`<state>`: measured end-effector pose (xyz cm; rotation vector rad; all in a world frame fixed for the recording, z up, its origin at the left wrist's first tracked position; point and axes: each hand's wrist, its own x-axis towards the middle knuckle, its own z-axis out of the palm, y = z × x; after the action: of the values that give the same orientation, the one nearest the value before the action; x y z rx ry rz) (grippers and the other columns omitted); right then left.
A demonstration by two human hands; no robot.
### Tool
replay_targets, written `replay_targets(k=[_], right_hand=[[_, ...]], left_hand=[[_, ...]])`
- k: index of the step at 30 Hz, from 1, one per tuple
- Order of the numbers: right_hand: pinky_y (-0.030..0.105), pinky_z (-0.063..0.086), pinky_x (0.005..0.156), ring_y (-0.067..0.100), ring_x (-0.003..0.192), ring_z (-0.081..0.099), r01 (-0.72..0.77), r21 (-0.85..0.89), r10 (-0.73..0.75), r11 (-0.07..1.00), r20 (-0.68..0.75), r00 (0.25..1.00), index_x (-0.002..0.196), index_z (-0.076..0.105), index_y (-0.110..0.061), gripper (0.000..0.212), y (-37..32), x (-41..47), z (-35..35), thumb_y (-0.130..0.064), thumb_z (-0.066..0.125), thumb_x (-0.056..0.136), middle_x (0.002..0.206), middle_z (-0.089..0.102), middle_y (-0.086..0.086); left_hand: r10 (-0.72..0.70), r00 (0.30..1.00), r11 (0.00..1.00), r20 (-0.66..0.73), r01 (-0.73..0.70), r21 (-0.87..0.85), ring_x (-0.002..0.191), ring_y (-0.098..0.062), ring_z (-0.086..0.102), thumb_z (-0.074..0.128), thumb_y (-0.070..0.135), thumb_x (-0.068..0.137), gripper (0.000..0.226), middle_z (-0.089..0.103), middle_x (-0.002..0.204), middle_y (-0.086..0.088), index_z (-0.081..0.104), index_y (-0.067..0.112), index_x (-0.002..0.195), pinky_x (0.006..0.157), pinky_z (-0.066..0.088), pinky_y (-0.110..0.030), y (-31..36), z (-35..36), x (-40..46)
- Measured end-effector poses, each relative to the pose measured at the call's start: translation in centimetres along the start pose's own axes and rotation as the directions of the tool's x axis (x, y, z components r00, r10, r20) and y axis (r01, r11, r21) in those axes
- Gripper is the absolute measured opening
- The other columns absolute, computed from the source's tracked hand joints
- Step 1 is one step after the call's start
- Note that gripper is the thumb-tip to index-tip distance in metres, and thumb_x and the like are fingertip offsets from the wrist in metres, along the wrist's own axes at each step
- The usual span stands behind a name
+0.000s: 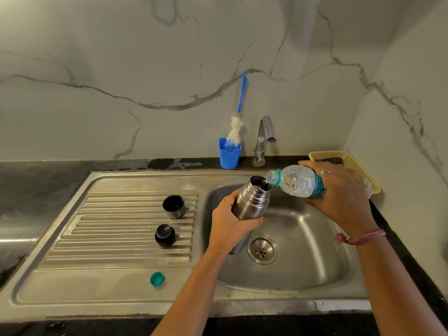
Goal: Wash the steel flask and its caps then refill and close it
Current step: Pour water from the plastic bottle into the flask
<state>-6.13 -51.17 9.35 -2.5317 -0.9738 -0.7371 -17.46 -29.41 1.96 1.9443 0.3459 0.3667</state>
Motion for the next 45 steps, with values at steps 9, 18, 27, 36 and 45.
replay_targets(k=[9,18,27,36,45], right_hand=[[0.048,0.051,0.082,0.025,0.098,0.064,0.001,-0.03,-0.001,1.0,0.0,1.0,0.127,0.059,-0.021,0.071,0.4,0.1,-0.3,-0.045,0.085,0.065,0.11,0.068,0.002],[0.048,0.049,0.084,0.025,0.099,0.063,0.023,-0.066,-0.025,0.998,-0.03,0.999,0.124,0.061,-0.021,0.066,1.0,0.6,-0.5,-0.046,0.083,0.067,0.109,0.068,0.002],[0.047,0.047,0.086,0.025,0.098,0.062,0.033,-0.088,-0.036,0.996,-0.037,0.999,0.124,0.06,-0.023,0.063,0.9,0.7,-0.8,-0.049,0.081,0.07,0.108,0.067,0.0],[0.046,0.047,0.085,0.024,0.098,0.062,0.026,-0.125,-0.031,0.992,-0.036,0.999,0.124,0.061,-0.024,0.06,0.6,1.0,-1.1,-0.05,0.078,0.073,0.109,0.068,-0.002],[0.043,0.045,0.082,0.027,0.095,0.062,0.033,-0.168,-0.041,0.985,-0.045,0.998,0.123,0.062,-0.023,0.06,0.2,1.4,-1.8,-0.044,0.081,0.07,0.107,0.068,0.0]], left_hand=[[-0.002,1.0,1.0,-0.016,0.002,-0.02,0.103,-0.003,0.06,0.091,0.028,0.062,0.081,0.064,0.116,0.015,0.053,0.032,0.133,0.087,0.048,-0.017,-0.3,0.1,-0.3],[-0.012,1.0,1.0,-0.02,0.011,-0.02,0.102,-0.001,0.06,0.091,0.028,0.063,0.079,0.063,0.116,0.015,0.051,0.035,0.131,0.085,0.046,-0.013,-0.2,0.2,-0.4],[-0.01,1.0,1.0,-0.029,0.009,-0.01,0.104,-0.004,0.06,0.091,0.03,0.063,0.08,0.064,0.117,0.015,0.053,0.032,0.133,0.093,0.051,-0.024,-0.6,0.3,-0.4],[-0.021,0.999,1.0,-0.039,0.021,-0.003,0.104,-0.003,0.06,0.091,0.032,0.062,0.081,0.064,0.117,0.015,0.052,0.032,0.133,0.094,0.051,-0.027,-0.7,0.4,-0.3],[-0.033,0.998,0.999,-0.061,0.032,-0.019,0.102,-0.003,0.062,0.092,0.032,0.06,0.083,0.066,0.116,0.015,0.054,0.031,0.134,0.095,0.054,-0.033,-0.8,0.5,-0.1]])
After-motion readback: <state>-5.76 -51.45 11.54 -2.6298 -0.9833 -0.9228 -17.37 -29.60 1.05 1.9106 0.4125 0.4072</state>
